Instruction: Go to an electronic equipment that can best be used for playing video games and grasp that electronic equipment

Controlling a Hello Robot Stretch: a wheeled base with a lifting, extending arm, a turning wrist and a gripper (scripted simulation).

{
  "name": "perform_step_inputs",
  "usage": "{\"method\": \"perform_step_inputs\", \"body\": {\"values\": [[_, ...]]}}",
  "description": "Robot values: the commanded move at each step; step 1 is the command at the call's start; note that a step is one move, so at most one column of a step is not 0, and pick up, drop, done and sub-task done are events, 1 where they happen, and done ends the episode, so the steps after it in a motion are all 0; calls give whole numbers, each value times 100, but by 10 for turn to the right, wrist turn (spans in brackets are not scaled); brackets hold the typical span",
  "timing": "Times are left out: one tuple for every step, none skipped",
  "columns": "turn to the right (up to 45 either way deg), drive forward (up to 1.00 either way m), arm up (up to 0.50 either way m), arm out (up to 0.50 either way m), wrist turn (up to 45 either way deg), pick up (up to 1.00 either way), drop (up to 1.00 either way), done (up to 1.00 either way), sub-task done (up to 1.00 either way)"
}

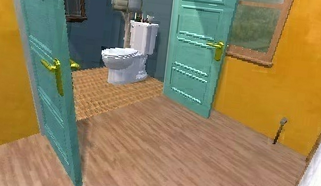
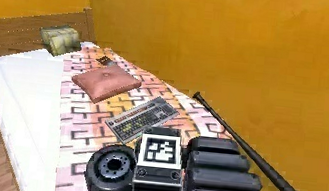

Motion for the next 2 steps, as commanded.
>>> {"method": "perform_step_inputs", "body": {"values": [[450,0,0,0,0,0,0,0,0],[450,0,0,0,0,0,0,0,0]]}}
